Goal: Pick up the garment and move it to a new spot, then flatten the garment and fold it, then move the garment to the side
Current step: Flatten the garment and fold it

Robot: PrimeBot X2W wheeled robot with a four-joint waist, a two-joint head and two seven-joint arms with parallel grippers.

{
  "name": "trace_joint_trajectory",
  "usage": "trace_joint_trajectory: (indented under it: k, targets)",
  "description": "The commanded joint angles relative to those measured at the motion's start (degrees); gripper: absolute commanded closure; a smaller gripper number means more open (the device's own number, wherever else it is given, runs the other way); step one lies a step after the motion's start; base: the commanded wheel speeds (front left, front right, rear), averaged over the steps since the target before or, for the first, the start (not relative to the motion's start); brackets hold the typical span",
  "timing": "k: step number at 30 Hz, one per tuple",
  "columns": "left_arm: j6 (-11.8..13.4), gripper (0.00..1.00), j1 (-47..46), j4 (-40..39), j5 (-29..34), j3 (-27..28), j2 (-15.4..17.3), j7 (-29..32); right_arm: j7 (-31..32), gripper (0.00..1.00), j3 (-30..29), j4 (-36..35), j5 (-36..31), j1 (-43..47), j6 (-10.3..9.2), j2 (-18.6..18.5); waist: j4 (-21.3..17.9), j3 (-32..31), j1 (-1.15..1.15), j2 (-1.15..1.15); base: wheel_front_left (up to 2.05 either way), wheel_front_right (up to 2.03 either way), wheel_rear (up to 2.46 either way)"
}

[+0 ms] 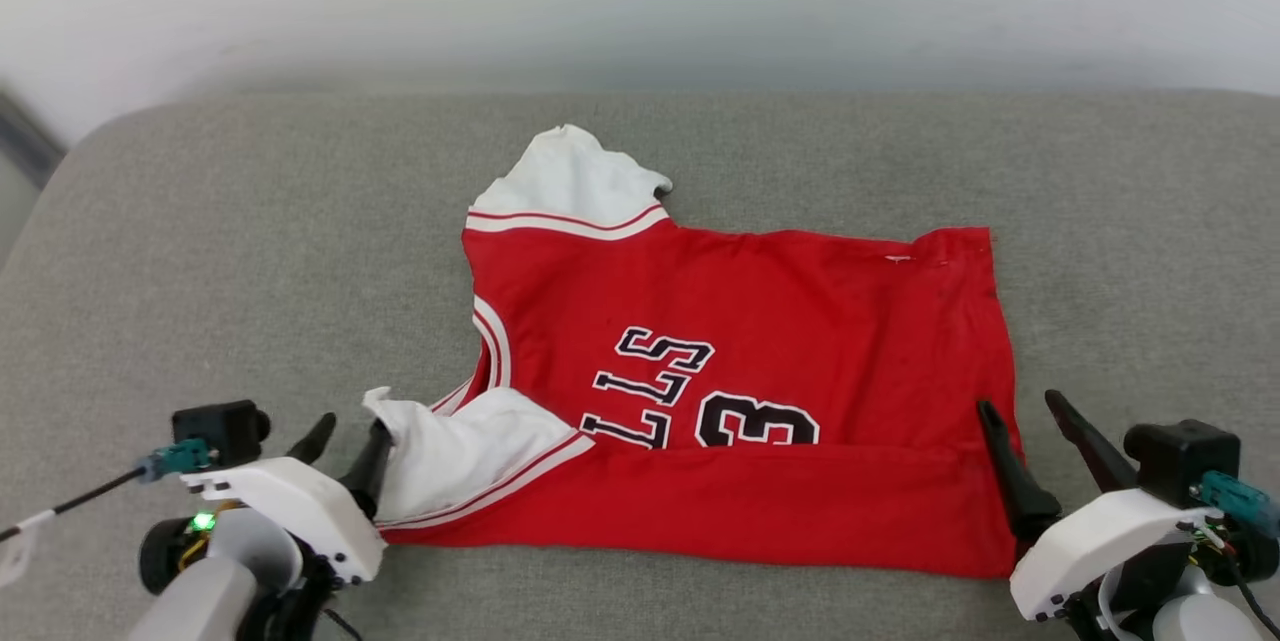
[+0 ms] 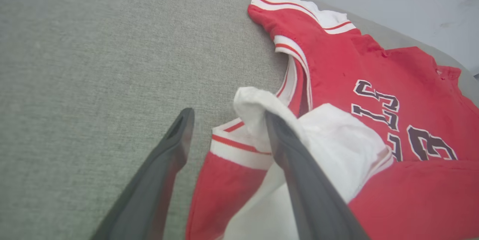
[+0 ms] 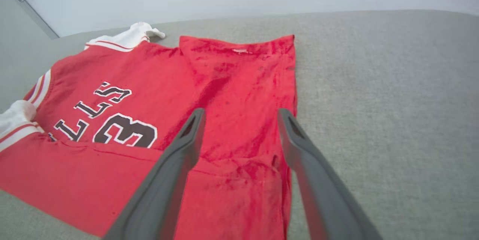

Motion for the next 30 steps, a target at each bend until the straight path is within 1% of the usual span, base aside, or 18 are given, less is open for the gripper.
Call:
trace_joint_trajectory:
  k: [1,5,9,12,13,14,17,19,21,23,30]
  targets:
    - [0.79,0.00,0.35,-0.93,0.09,0.35,1.45,1.10,-2.66,0.00,-0.06,-0.83,-0.14,0.82,-0.04,0.35,-0.95,-1.60,0.00,0.00,0.00,0.00,0.00]
    - [2.54,0.00,1.30,-4.48,-0.03,0.46,5.25,5.45,-4.93,0.00,-0.07,-1.85,-1.11,1.60,-0.04,1.16,-1.87,-3.19,0.00,0.00,0.00,0.00,0.00]
    - [4.19,0.00,2.67,-9.96,-1.31,0.44,9.95,12.78,-5.71,0.00,0.13,-3.62,-1.35,2.67,-0.04,2.10,-2.80,-3.84,0.00,0.00,0.00,0.00,0.00]
    - [5.08,0.00,4.50,-14.46,-3.65,0.56,13.36,19.42,-5.83,0.00,0.04,-5.51,-1.68,3.67,-0.04,2.67,-3.55,-3.84,0.00,0.00,0.00,0.00,0.00]
    - [5.08,0.00,4.50,-14.46,-3.65,0.56,13.36,19.42,-5.83,0.00,0.04,-5.51,-1.68,3.67,-0.04,2.67,-3.55,-3.84,0.00,0.00,0.00,0.00,0.00]
    - [5.50,0.00,5.30,-15.97,-4.58,0.48,14.46,21.80,-5.74,0.00,0.06,-6.23,-1.89,4.00,-0.04,2.85,-3.85,-3.81,0.00,0.00,0.00,0.00,0.00]
    - [7.50,0.00,7.43,-20.13,-7.64,0.62,17.24,28.70,-5.38,0.00,0.31,-8.69,-2.62,4.65,-0.04,3.27,-4.88,-3.18,0.00,0.00,0.00,0.00,0.00]
    - [8.97,0.00,8.77,-22.36,-9.08,0.73,18.61,31.82,-5.25,0.00,0.25,-10.11,-2.91,4.99,-0.04,3.75,-5.70,-2.45,0.00,0.00,0.00,0.00,0.00]
    - [10.32,0.00,10.47,-23.98,-10.74,0.78,19.14,34.20,-5.03,0.00,0.44,-11.25,-3.11,5.04,-0.04,4.16,-6.51,-1.47,0.00,0.00,0.00,0.00,0.00]
    - [11.27,0.00,11.24,-24.58,-12.02,1.23,19.41,35.22,-4.82,0.00,0.71,-12.08,-3.10,4.77,-0.04,4.75,-7.24,-0.29,0.00,0.00,0.00,0.00,0.00]
    - [11.74,0.00,12.35,-22.12,-15.73,1.57,17.55,37.53,-4.10,0.00,1.07,-12.48,-3.22,2.97,-0.04,5.42,-9.38,4.02,0.00,0.00,0.00,0.00,0.00]
